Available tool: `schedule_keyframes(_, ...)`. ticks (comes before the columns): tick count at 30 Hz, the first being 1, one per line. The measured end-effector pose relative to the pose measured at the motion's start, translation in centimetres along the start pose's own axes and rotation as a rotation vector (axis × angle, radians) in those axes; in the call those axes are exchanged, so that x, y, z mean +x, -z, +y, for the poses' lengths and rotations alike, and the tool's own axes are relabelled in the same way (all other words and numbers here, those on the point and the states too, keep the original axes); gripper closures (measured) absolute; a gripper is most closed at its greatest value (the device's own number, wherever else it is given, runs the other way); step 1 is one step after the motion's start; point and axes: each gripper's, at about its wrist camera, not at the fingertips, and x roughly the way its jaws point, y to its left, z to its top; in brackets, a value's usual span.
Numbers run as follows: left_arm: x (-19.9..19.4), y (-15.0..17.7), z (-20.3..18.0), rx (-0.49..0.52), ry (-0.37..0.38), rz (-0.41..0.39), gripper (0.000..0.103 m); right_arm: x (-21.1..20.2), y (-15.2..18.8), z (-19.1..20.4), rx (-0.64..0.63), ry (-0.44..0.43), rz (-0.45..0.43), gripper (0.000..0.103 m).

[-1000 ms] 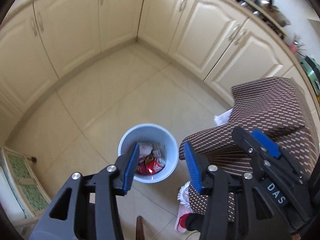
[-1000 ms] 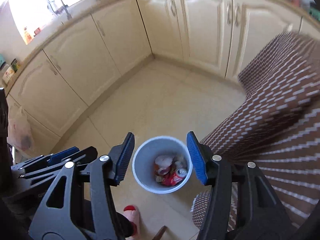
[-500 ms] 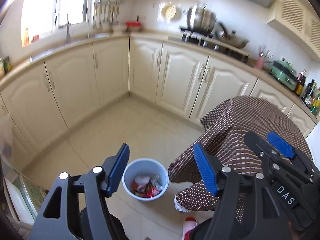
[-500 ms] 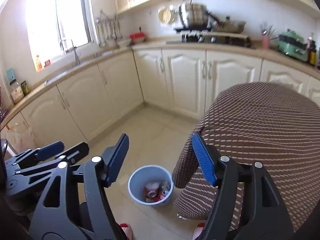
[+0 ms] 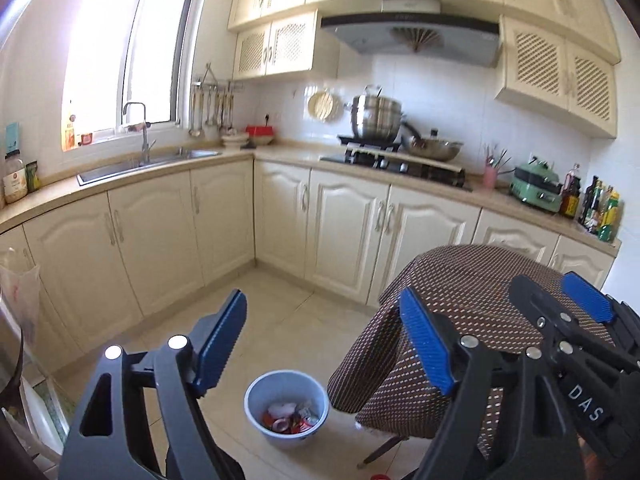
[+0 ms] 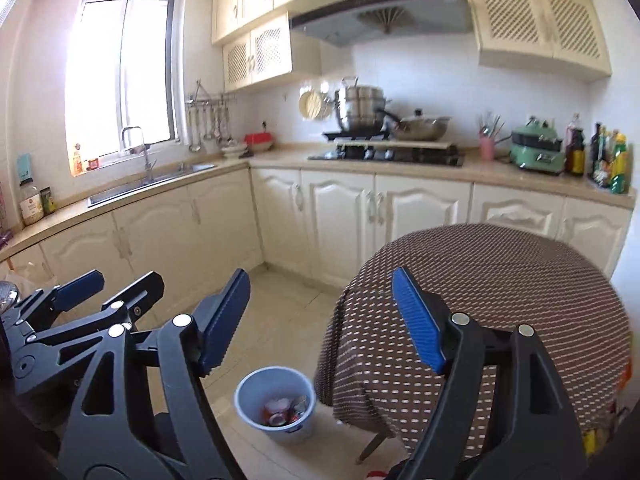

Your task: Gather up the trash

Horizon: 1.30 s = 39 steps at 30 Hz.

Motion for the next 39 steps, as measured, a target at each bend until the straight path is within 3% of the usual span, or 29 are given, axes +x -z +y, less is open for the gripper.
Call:
schedule_keyframes(13, -3.7, -0.1, -2.8, 0.036, 0.02, -0.144, 0.024, -4.2, 0.2, -1.9, 0.003, 0.063, -0.112, 0.025)
schedule_keyframes(23, -4.4, 0.4, -4.6, 0.062, 0.036, -0.175, 0.024, -4.7, 0.7, -3.3, 0.022, 0.093, -0.129, 0.022)
schedule_keyframes(39, -3.9, 0.6, -5.0, 0.072, 0.061, -0.156, 0.024, -5.1, 1.0, -4.1, 0.033, 0.1, -0.131, 0.021)
